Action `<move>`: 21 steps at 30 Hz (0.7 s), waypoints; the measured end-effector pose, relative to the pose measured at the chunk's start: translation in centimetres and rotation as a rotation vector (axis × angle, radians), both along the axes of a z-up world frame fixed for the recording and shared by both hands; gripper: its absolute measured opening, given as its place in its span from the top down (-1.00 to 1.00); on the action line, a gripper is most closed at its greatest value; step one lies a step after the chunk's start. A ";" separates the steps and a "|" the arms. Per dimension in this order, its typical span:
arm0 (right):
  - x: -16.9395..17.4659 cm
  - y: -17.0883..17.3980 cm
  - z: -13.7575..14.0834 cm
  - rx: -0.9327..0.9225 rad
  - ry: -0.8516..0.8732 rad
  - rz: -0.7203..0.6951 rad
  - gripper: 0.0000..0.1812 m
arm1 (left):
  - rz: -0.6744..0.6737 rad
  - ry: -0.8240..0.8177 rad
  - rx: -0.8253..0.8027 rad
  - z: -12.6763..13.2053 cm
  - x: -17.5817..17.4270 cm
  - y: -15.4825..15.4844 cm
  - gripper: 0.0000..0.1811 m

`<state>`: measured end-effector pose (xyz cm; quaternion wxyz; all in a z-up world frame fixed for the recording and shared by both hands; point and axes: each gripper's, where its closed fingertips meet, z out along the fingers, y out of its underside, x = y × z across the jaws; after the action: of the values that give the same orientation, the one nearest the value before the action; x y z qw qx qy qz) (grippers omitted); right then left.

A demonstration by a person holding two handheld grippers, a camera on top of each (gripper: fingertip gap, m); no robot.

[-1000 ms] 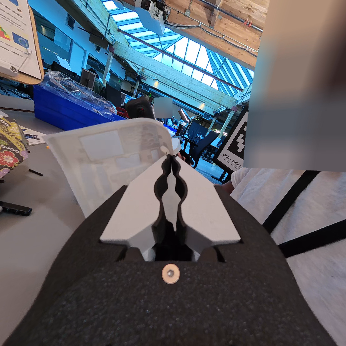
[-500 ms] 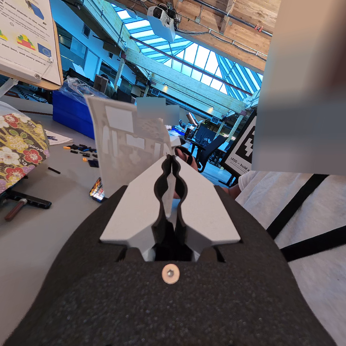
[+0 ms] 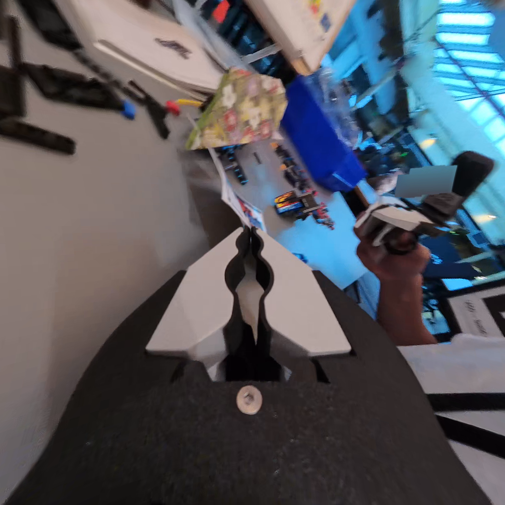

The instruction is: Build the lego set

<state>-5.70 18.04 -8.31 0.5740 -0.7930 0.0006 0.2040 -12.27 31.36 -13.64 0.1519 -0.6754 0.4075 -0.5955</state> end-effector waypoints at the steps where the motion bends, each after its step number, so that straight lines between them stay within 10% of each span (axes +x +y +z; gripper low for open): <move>1: 0.2 -0.4 -0.6 -0.025 -0.060 -0.029 1.00 | 0.015 0.037 0.040 -0.7 -0.2 0.3 1.00; 6: 1.5 -1.8 -3.0 -0.064 -0.341 -0.148 1.00 | 0.064 0.130 0.393 -1.8 -1.1 1.7 0.55; 10: 2.3 -2.4 -3.6 -0.039 -0.385 -0.183 1.00 | 0.111 -0.006 0.787 3.3 -2.0 3.3 0.46; 14: 3.0 -2.5 -2.2 0.078 -0.262 -0.176 1.00 | -0.331 -0.203 0.909 6.0 -1.0 -4.9 0.65; 21: 3.1 -3.0 -0.4 0.216 -0.179 -0.147 1.00 | -0.976 -0.099 1.092 -1.9 3.9 -12.3 0.80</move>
<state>-2.62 15.00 -8.72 0.6670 -0.7396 -0.0145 0.0887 -8.33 19.03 -15.50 0.2027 -0.2175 0.8932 -0.3375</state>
